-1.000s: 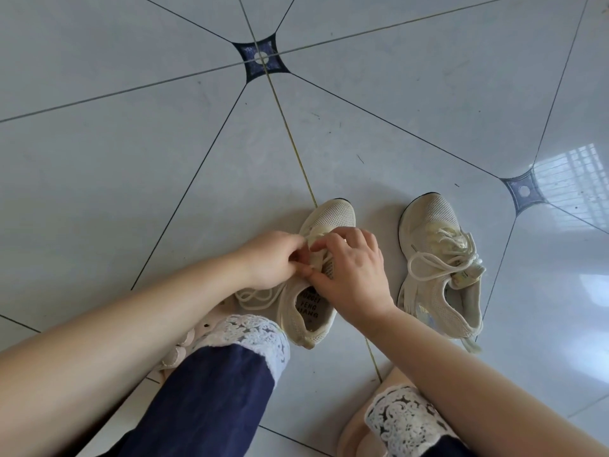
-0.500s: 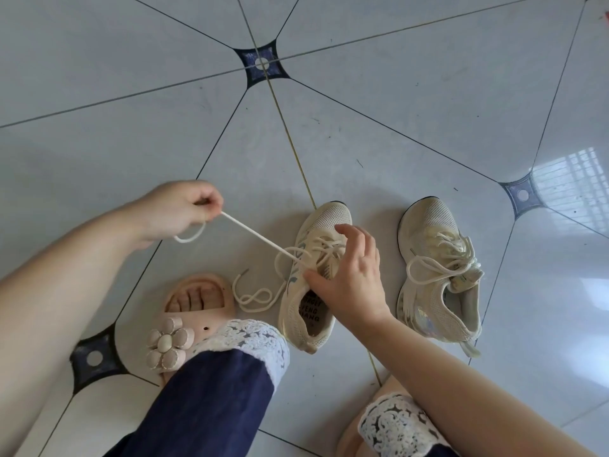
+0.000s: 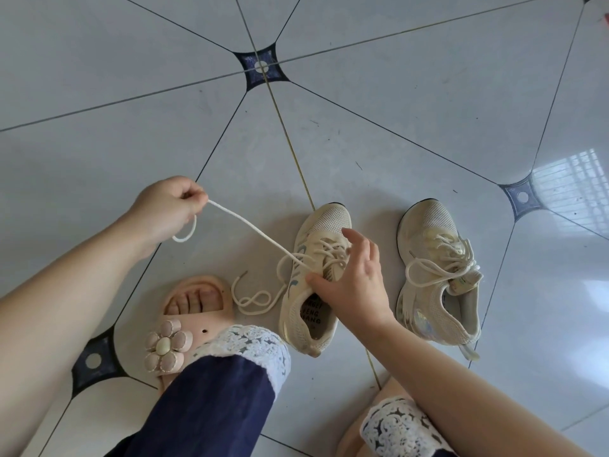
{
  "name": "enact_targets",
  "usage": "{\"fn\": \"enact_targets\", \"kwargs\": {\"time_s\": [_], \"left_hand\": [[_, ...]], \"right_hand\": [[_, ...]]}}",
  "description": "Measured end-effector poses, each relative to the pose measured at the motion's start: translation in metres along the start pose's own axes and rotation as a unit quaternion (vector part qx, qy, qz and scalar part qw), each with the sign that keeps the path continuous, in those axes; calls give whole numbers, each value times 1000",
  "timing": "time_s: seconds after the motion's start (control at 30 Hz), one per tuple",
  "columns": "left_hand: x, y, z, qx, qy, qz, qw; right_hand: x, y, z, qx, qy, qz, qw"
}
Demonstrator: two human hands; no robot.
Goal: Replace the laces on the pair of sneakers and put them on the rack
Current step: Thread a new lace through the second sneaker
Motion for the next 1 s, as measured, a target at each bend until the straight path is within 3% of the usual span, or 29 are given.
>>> {"fn": "enact_targets", "kwargs": {"time_s": [0.1,0.2,0.27,0.33,0.43,0.47,0.5,0.6,0.67,0.7,0.77,0.87,0.93,1.0], "left_hand": [[7,3,3,-1,-2,-81,997],[18,12,8,-18,-11,-284,959],[32,21,14,-39,-23,-455,890],[47,39,19,-143,5,-590,794],[68,73,23,-346,94,-681,639],[71,81,22,-379,107,-674,625],[69,83,22,-387,105,-645,651],[42,77,27,-318,97,-453,827],[28,76,27,-187,64,-346,917],[27,82,27,-93,3,-324,941],[34,95,24,11,-90,-285,954],[38,109,18,112,-157,-158,968],[35,112,21,249,-213,-81,941],[30,109,31,384,-229,-51,893]], "right_hand": [[-1,0,2,-14,10,-7,1000],[-2,0,4,-17,2,-11,1000],[-1,0,5,-16,1,-17,1000],[-1,-1,5,-13,2,-20,1000],[-2,-2,3,11,-13,-11,1000],[-2,-2,2,28,-26,-6,999],[-2,-3,0,44,-42,-2,998],[-3,-3,-5,63,-68,1,996],[-3,-2,-6,61,-66,-3,996],[-3,-2,-6,60,-64,-5,996],[-3,-1,-7,62,-63,-8,996],[-3,-3,-6,65,-56,-10,996],[-3,-3,-6,68,-53,-10,996],[-2,-3,-6,69,-47,-13,996]]}}
Point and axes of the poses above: each hand's wrist, its own x-axis away from the middle knuckle, its own y-axis out of the palm, z = x × y, the point moved 2 cm from there along -x, towards the middle knuckle, and after that the axes turned 13 degrees about y, right-handed, at the moved point
